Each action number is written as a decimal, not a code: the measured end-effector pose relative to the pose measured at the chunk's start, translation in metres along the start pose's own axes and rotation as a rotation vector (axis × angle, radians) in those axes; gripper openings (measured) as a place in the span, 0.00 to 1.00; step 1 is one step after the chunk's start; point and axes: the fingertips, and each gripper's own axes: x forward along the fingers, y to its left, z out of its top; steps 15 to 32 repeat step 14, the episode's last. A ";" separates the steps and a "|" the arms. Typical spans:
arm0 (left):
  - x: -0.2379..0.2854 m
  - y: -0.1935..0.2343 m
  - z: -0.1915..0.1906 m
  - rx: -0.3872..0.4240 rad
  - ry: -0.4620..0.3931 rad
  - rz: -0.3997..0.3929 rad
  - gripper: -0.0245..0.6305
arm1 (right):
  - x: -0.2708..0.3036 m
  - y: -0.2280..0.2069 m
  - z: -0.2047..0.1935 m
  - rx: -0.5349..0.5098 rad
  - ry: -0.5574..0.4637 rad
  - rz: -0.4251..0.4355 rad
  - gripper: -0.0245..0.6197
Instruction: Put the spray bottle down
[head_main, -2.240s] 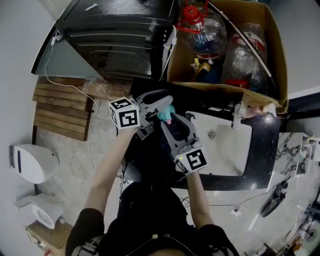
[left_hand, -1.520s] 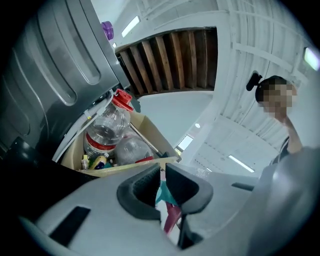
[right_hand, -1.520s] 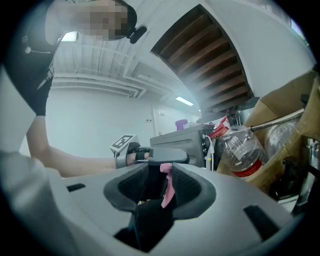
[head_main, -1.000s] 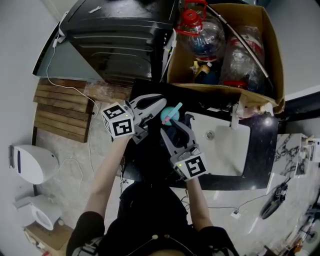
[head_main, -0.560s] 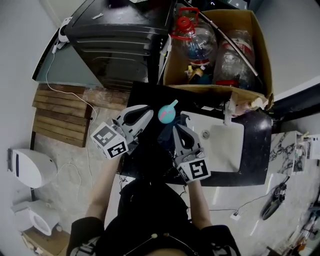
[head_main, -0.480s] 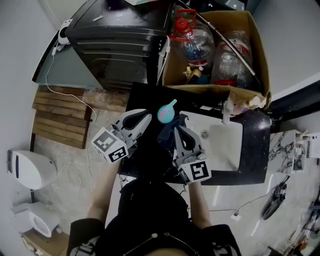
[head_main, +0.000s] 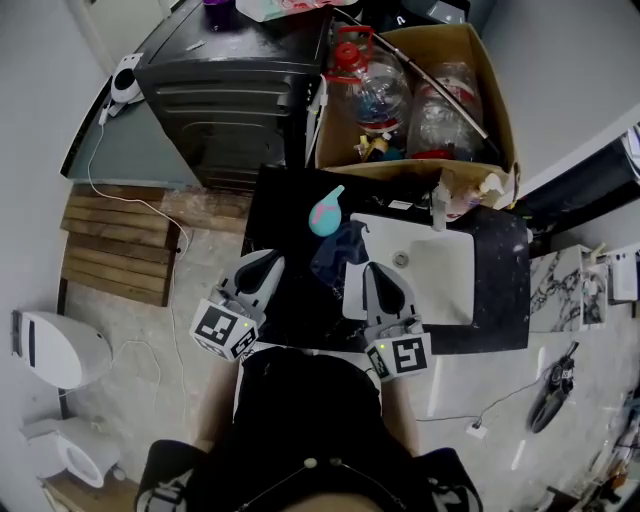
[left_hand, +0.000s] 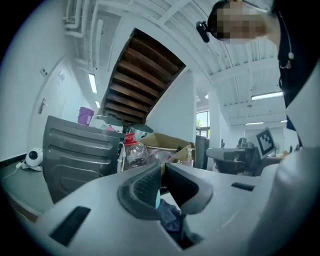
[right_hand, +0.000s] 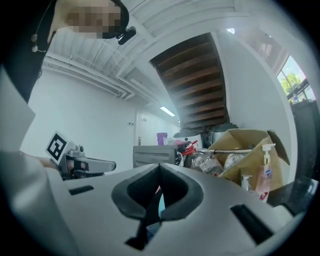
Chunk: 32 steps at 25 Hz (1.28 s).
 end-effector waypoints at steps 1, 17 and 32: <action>-0.004 -0.001 -0.004 0.020 0.007 0.017 0.08 | -0.005 -0.001 -0.001 0.002 0.002 -0.012 0.04; -0.023 -0.023 -0.028 0.171 0.070 -0.016 0.07 | -0.050 -0.007 -0.019 0.062 0.039 -0.086 0.04; -0.023 -0.023 -0.028 0.171 0.070 -0.016 0.07 | -0.050 -0.007 -0.019 0.062 0.039 -0.086 0.04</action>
